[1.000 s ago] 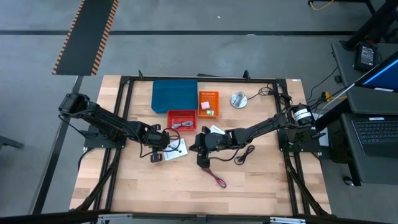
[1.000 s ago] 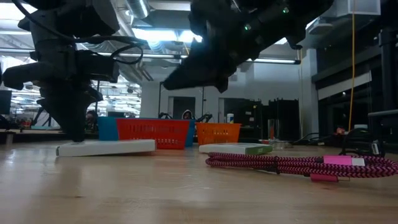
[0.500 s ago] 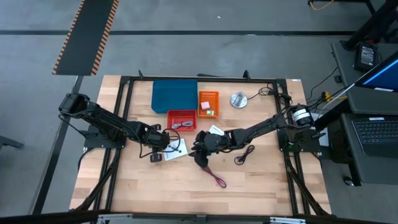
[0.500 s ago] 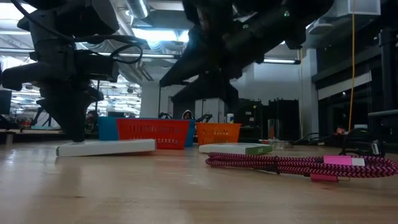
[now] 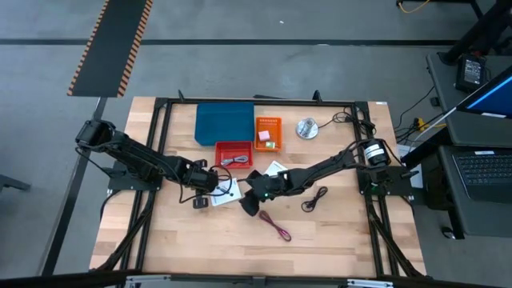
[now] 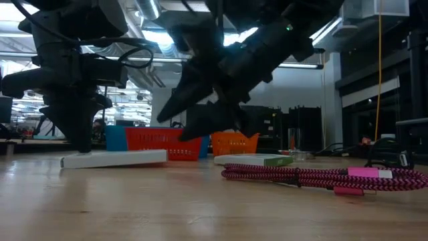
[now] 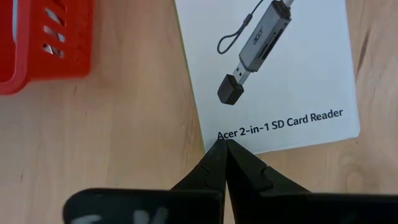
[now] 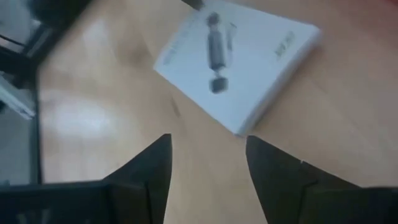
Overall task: Pick and place items into bin
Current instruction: Put the left card reader box into the blue bin
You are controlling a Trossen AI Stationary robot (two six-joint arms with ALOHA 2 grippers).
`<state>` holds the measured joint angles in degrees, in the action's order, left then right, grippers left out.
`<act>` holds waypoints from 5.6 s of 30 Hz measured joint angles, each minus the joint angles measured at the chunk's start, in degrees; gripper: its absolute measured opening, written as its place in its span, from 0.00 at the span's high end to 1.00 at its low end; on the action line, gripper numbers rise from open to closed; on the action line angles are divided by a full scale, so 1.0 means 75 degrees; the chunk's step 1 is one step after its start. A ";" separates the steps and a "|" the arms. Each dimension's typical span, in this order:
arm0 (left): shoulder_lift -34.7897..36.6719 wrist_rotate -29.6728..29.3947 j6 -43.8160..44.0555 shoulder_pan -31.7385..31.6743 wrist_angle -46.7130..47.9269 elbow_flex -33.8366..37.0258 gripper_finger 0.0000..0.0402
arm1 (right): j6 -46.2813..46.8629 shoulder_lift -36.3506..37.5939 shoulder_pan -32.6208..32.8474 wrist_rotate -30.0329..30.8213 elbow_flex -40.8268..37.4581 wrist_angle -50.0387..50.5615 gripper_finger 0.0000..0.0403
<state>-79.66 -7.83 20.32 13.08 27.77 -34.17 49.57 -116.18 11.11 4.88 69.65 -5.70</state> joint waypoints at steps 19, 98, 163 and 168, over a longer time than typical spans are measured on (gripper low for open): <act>-0.0003 -0.0088 -0.0178 0.0000 -0.0038 0.0013 1.00 | 0.0576 -0.1128 -0.0162 -0.0092 0.1011 0.0310 0.54; 0.4267 -0.1969 -0.0749 0.0615 0.0331 0.0012 1.00 | -0.3867 0.1393 -0.1857 -0.1041 0.0996 0.0044 0.93; 0.4264 -0.2807 -0.0589 0.0609 -0.0137 0.0009 0.99 | -0.6843 -0.1525 -0.5640 -0.4199 0.4406 0.3088 0.74; 0.4266 -0.2807 -0.0589 0.0609 -0.0137 0.0009 0.98 | -0.7044 -0.1519 -0.5592 -0.4176 0.4406 0.2871 0.72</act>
<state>-47.66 -28.88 15.90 17.65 26.74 -34.11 -3.26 -127.57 -30.83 -26.44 102.69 15.82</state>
